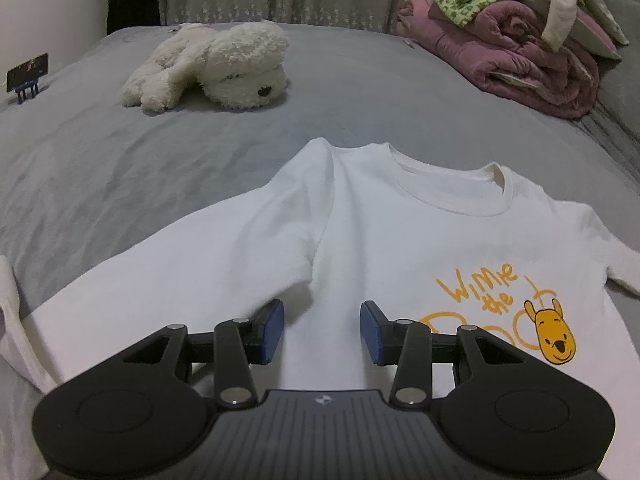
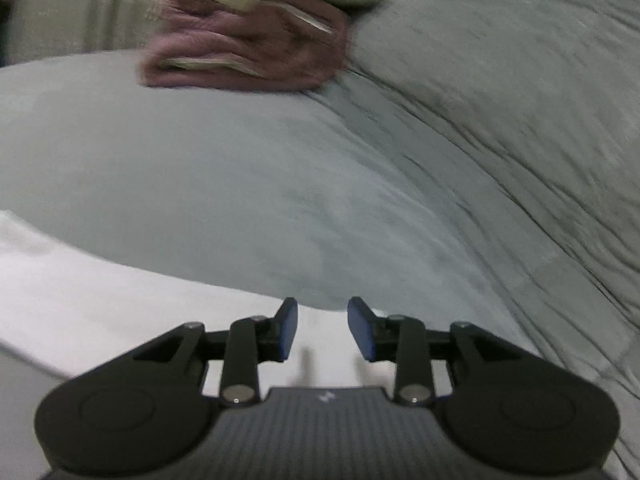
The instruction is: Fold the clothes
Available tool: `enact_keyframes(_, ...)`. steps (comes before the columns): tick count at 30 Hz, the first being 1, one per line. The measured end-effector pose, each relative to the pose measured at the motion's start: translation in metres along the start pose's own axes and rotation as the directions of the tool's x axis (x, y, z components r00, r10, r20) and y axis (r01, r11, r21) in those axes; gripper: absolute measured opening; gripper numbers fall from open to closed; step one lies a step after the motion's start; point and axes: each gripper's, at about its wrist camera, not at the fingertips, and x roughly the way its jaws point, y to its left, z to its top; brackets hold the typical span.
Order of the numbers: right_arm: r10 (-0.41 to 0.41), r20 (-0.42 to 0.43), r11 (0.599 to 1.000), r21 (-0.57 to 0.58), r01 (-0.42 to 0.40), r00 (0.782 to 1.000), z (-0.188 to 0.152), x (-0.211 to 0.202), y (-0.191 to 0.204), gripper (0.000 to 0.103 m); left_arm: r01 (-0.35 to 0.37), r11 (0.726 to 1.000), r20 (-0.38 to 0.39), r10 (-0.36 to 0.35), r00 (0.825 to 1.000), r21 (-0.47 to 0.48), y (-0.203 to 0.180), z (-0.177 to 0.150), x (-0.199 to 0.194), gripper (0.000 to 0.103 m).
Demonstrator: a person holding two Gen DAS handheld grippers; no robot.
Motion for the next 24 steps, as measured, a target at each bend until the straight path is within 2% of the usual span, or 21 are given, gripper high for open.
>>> enact_keyframes(3, 0.137, 0.032, 0.989, -0.065, -0.135, 0.99, 0.003, -0.029, 0.033, 0.042, 0.004, 1.0, -0.003, -0.004, 1.0, -0.01, 0.003, -0.001, -0.001, 0.041)
enact_keyframes(6, 0.302, 0.019, 0.947, -0.121, -0.297, 0.953, -0.006, -0.058, 0.073, 0.042, 0.007, 1.0, -0.007, -0.007, 1.0, -0.016, 0.005, -0.001, -0.001, 0.041)
enact_keyframes(9, 0.473, -0.029, 0.863, -0.186, -0.47, 0.881, -0.029, -0.087, 0.12, 0.041, 0.009, 1.0, -0.008, -0.01, 1.0, -0.019, 0.007, -0.002, -0.002, 0.041)
enact_keyframes(11, 0.552, -0.065, 0.804, -0.221, -0.552, 0.831, -0.046, -0.104, 0.145, 0.039, 0.01, 1.0, -0.008, -0.011, 1.0, -0.021, 0.008, -0.002, -0.003, 0.041)
enact_keyframes(13, 0.597, -0.097, 0.76, -0.249, -0.601, 0.796, -0.064, -0.118, 0.166, 0.039, 0.011, 1.0, -0.007, -0.011, 1.0, -0.024, 0.01, -0.004, -0.003, 0.041)
enact_keyframes(16, 0.591, -0.116, 0.758, -0.26, -0.598, 0.799, -0.085, -0.128, 0.175, 0.038, 0.009, 1.0, -0.007, -0.01, 1.0, -0.021, 0.013, -0.006, -0.004, 0.041)
enact_keyframes(22, 0.59, -0.111, 0.782, -0.168, -0.6, 0.8, -0.103, -0.135, 0.155, 0.038, -0.001, 1.0, -0.021, 0.001, 1.0, -0.022, 0.019, -0.012, -0.007, 0.041)
enact_keyframes(24, 0.582, -0.102, 0.79, -0.166, -0.59, 0.807, -0.111, -0.141, 0.153, 0.038, -0.005, 1.0, -0.024, 0.004, 1.0, -0.022, 0.021, -0.015, -0.009, 0.041)
